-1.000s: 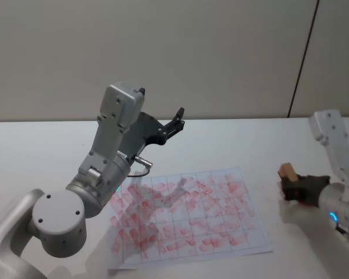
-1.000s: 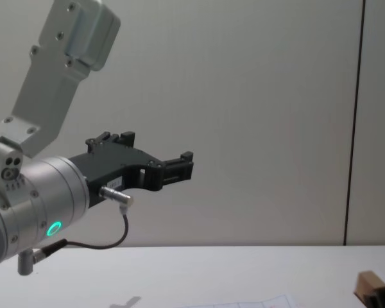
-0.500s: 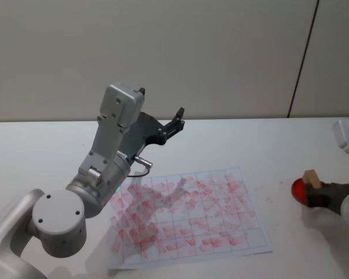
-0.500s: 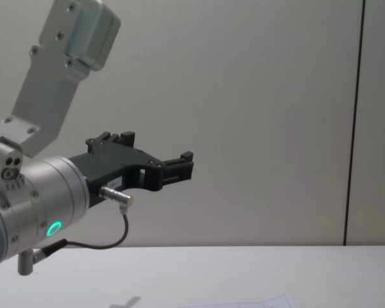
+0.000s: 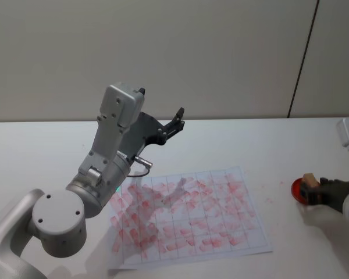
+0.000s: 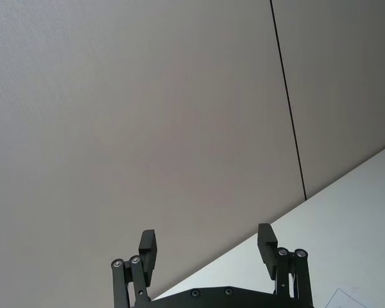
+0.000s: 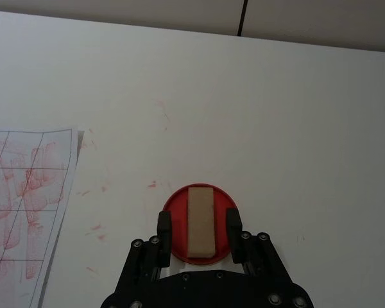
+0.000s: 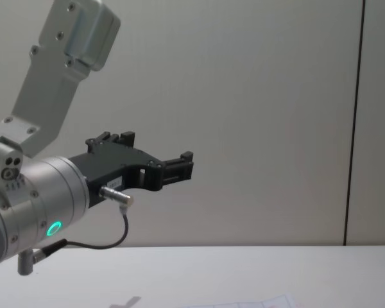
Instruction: Use the one hand to pick up the stamp and affix it onto the A4 paper.
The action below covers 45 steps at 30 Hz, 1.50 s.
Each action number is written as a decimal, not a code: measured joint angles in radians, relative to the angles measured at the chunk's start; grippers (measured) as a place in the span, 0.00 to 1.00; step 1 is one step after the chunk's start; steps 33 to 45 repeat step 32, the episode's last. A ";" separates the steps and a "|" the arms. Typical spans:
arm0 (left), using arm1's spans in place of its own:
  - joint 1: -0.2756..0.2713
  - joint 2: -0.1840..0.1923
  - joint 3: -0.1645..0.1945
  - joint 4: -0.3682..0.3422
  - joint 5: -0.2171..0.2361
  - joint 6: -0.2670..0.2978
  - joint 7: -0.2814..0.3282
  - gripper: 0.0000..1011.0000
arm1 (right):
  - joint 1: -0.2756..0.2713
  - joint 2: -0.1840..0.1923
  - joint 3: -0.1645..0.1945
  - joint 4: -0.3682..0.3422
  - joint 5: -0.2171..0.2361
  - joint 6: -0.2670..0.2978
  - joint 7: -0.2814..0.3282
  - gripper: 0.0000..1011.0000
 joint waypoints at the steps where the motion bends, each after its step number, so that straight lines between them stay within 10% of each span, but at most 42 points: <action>1: 0.000 0.000 0.000 0.000 0.000 0.000 0.000 0.99 | 0.000 0.000 0.000 0.000 0.000 0.000 0.000 0.46; 18: 0.000 0.000 0.000 0.000 0.000 0.000 0.000 0.99 | -0.010 0.008 0.008 -0.027 -0.022 -0.150 0.031 0.97; 32: 0.000 0.000 0.000 0.000 0.000 0.000 0.000 0.99 | -0.052 0.031 0.017 -0.081 -0.058 -0.338 0.042 0.99; 45: 0.000 0.000 0.000 0.000 0.000 0.000 0.000 0.99 | -0.052 0.031 0.017 -0.081 -0.058 -0.338 0.042 0.99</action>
